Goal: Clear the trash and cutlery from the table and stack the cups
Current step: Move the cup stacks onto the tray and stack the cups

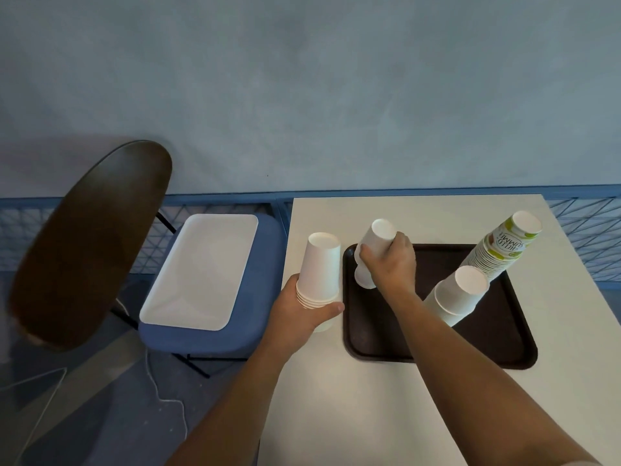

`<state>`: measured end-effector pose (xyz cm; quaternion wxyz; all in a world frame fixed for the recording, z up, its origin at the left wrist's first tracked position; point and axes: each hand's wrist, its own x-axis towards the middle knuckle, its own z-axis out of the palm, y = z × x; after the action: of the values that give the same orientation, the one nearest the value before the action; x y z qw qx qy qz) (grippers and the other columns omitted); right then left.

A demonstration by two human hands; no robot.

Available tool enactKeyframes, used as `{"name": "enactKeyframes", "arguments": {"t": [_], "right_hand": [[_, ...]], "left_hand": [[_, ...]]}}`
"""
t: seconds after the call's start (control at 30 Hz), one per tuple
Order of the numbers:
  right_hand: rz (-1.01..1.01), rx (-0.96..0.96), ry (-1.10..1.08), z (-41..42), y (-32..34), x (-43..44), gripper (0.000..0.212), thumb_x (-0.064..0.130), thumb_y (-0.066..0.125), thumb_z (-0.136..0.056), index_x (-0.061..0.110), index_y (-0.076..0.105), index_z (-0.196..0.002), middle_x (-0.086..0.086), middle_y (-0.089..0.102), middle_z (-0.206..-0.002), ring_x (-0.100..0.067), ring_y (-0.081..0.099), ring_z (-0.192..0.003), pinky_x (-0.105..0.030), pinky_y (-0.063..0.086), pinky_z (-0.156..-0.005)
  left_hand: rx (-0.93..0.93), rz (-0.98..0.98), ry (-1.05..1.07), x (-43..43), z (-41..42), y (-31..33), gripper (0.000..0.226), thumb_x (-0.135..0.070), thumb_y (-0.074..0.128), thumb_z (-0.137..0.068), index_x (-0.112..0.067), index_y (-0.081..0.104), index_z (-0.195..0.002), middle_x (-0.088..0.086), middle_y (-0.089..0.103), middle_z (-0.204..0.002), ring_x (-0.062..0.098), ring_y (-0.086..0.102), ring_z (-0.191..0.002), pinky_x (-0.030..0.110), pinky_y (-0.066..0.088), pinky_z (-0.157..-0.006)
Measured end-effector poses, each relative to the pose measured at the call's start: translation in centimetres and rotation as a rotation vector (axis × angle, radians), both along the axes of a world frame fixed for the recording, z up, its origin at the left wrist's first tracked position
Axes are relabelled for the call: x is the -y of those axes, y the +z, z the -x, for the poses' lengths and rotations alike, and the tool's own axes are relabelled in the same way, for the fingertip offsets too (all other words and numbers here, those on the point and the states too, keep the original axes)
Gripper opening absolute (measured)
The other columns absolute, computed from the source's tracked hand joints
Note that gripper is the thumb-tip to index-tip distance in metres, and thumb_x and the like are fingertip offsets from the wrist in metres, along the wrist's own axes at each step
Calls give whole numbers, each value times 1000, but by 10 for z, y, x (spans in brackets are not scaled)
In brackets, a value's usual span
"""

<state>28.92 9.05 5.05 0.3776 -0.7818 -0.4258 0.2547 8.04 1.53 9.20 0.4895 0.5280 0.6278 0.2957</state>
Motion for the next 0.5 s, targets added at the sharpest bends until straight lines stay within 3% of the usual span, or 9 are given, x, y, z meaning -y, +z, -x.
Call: {"name": "enactKeyframes", "arguments": {"t": [0.17, 0.4, 0.5], "right_hand": [[31, 68, 67, 3, -21, -4, 66, 47, 77, -82, 11, 50, -130, -5, 56, -124, -18, 51, -113, -29, 41, -90], [122, 31, 34, -6, -47, 1, 55, 34, 78, -82, 7, 52, -123, -12, 60, -122, -32, 56, -116, -44, 50, -95], [209, -41, 45, -9, -52, 3, 57, 25, 76, -84, 11, 46, -131, -13, 59, -128, -35, 58, -118, -47, 52, -96]], "left_hand": [[16, 11, -14, -6, 5, -8, 73, -33, 97, -69, -31, 55, -130, -18, 66, -115, 3, 65, -104, 6, 51, -65], [20, 37, -39, -9, 2, -15, 73, -34, 96, -70, -32, 55, -130, -16, 67, -117, 7, 66, -107, 12, 51, -74], [16, 40, -45, -9, -2, -18, 73, -36, 96, -69, -34, 55, -129, -16, 67, -116, 8, 66, -107, 15, 52, -76]]}}
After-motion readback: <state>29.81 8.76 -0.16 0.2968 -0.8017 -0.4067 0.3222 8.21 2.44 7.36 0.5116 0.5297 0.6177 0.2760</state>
